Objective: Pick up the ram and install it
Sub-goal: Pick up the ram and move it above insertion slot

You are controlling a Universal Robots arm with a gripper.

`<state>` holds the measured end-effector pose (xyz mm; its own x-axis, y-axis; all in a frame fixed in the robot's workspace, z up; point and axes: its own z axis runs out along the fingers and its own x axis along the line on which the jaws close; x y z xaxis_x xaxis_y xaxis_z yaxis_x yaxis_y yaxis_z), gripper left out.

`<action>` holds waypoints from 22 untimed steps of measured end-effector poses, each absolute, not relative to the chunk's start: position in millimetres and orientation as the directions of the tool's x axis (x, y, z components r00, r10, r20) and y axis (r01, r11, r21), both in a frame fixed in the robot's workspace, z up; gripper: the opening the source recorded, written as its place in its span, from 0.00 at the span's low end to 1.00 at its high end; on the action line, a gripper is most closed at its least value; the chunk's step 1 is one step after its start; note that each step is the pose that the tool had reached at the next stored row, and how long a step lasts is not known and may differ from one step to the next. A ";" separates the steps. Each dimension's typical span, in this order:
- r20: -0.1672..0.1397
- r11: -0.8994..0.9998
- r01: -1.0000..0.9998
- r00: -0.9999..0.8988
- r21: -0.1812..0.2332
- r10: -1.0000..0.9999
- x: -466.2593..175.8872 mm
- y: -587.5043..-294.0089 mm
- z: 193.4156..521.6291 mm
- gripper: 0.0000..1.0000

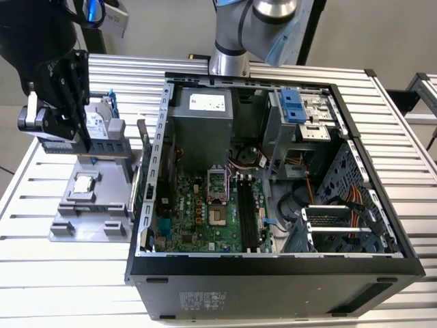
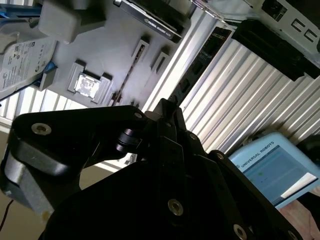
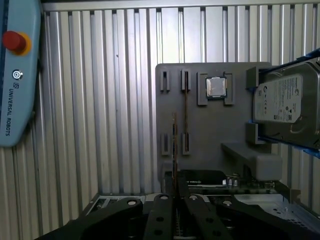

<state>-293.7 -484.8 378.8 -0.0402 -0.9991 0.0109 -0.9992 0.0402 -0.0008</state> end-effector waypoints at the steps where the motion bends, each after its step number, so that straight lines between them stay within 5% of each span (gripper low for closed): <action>1: 0.011 0.040 -0.999 -0.040 -0.001 -0.999 -293.2 -484.8 378.8 0.00; 22: 0.011 0.040 -0.999 -0.040 -0.001 -0.999 -276.7 -484.8 378.8 0.00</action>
